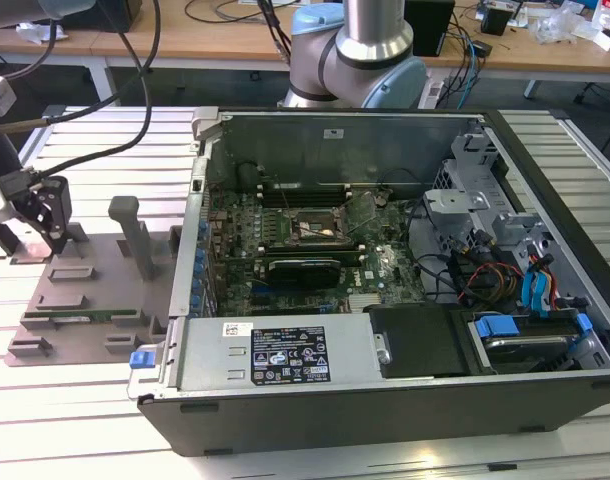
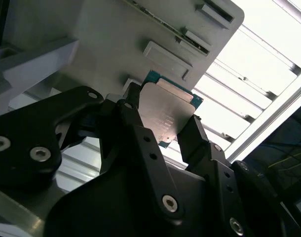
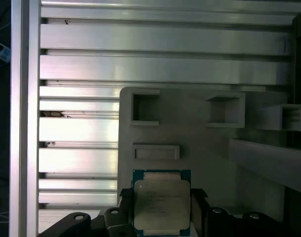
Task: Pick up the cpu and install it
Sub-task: 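Pick up the cpu and move it towards the insertion slot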
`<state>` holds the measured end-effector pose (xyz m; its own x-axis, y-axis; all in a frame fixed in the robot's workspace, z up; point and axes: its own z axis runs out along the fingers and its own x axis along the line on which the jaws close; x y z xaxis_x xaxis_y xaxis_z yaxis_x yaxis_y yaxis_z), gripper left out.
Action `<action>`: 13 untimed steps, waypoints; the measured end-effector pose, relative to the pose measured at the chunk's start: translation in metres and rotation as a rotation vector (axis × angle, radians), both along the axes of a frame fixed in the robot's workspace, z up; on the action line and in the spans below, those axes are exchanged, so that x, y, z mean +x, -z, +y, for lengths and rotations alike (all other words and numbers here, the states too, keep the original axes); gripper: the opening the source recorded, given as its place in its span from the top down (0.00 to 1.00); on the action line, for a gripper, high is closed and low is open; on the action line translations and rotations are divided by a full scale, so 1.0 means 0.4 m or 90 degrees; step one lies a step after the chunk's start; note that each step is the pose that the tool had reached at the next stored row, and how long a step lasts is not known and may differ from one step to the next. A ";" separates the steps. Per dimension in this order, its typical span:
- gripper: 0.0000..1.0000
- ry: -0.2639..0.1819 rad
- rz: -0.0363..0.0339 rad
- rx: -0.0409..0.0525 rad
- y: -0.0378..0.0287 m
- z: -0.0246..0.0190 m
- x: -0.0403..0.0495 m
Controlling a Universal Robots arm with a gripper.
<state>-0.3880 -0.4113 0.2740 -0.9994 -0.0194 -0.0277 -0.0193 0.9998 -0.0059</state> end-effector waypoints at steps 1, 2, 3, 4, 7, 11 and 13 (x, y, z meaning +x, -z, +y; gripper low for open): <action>0.45 0.000 -0.0001 0.0000 -0.002 0.000 0.000; 0.45 0.000 -0.0001 0.0000 -0.005 0.000 0.000; 0.45 0.000 0.0000 0.0000 -0.007 0.000 0.000; 0.45 0.000 0.0000 0.0000 -0.010 0.000 0.000; 0.45 0.000 -0.0001 0.0000 -0.019 0.000 0.000; 0.45 0.000 -0.0001 0.0000 -0.028 0.000 0.000; 0.45 0.000 -0.0001 0.0000 -0.033 0.000 0.000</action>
